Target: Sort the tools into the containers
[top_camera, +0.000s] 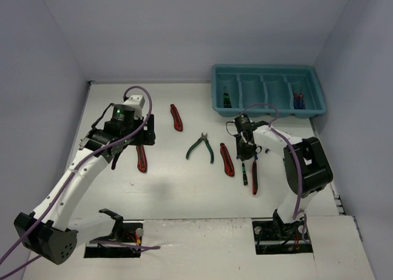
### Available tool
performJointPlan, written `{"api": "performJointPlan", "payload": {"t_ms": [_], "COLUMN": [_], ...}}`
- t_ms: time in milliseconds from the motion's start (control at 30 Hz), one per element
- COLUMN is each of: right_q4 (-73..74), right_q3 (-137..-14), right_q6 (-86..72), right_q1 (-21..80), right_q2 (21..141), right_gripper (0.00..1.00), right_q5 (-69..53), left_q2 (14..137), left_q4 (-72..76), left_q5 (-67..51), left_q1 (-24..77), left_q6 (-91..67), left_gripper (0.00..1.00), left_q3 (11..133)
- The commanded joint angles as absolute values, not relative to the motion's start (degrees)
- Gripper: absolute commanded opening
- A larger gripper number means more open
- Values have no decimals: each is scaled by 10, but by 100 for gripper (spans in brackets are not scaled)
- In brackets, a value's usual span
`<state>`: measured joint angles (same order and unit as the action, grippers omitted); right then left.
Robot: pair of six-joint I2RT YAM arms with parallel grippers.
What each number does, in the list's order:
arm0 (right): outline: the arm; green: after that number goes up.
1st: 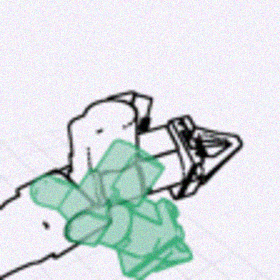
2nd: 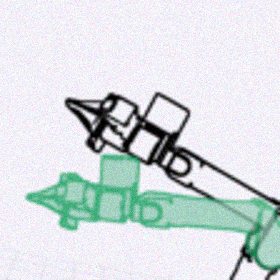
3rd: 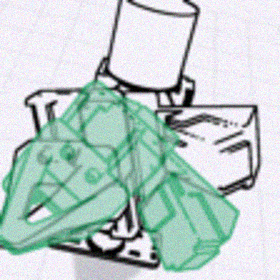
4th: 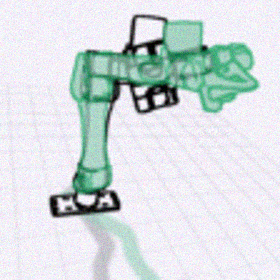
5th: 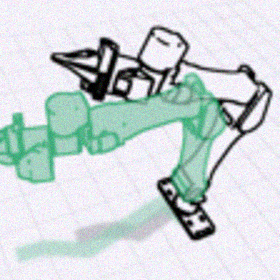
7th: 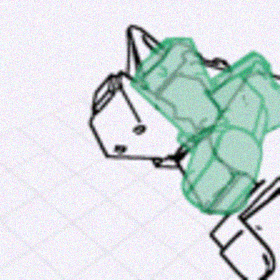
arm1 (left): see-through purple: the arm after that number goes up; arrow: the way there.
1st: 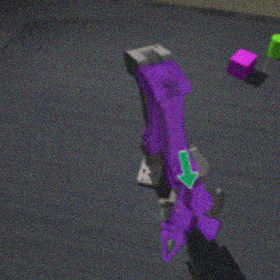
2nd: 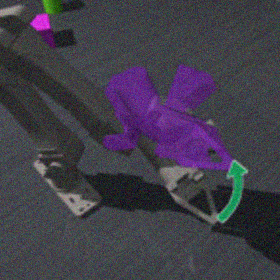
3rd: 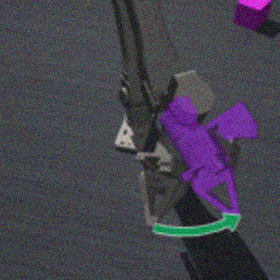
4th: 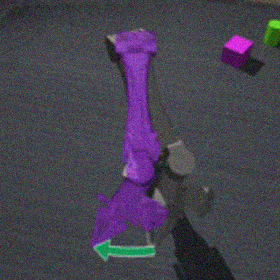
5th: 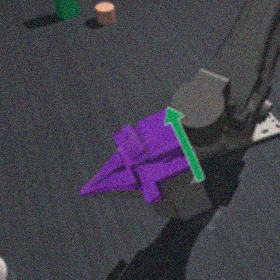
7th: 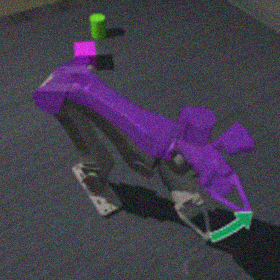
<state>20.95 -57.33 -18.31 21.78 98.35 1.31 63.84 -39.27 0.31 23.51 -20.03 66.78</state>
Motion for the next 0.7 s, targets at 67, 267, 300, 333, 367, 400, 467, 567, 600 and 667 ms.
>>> {"api": "performJointPlan", "payload": {"t_ms": [67, 267, 300, 333, 367, 400, 467, 567, 600, 667], "right_q4": [211, 221, 224, 225, 226, 227, 226, 225, 225, 225], "right_q3": [-607, -658, -674, -690, -701, -711, -741, -803, -845, -904], "right_q6": [-180, -178, -175, -172, -170, -168, -160, -131, -115, -95], "right_q1": [227, 231, 231, 231, 231, 231, 231, 227, 220, 212], "right_q2": [938, 871, 861, 855, 853, 851, 847, 873, 889, 938], "right_gripper": [0, 0, 0, 0, 0, 0, 0, 0, 0, 0], "right_q5": [19, 26, 28, 29, 32, 34, 43, 53, 53, 53], "left_q2": [618, 611, 611, 610, 609, 609, 609, 605, 605, 603], "left_q4": [-381, -381, -382, -382, -382, -382, -382, -382, -382, -385], "left_q5": [13, 15, 15, 16, 15, 15, 11, 11, 11, 10], "left_q1": [236, 236, 236, 236, 236, 236, 236, 236, 236, 236], "left_q6": [-186, -181, -181, -181, -181, -181, -182, -182, -182, -182], "left_gripper": [72, 72, 72, 72, 72, 72, 72, 72, 72, 72], "left_q3": [672, 675, 675, 675, 674, 674, 675, 675, 676, 678]}}
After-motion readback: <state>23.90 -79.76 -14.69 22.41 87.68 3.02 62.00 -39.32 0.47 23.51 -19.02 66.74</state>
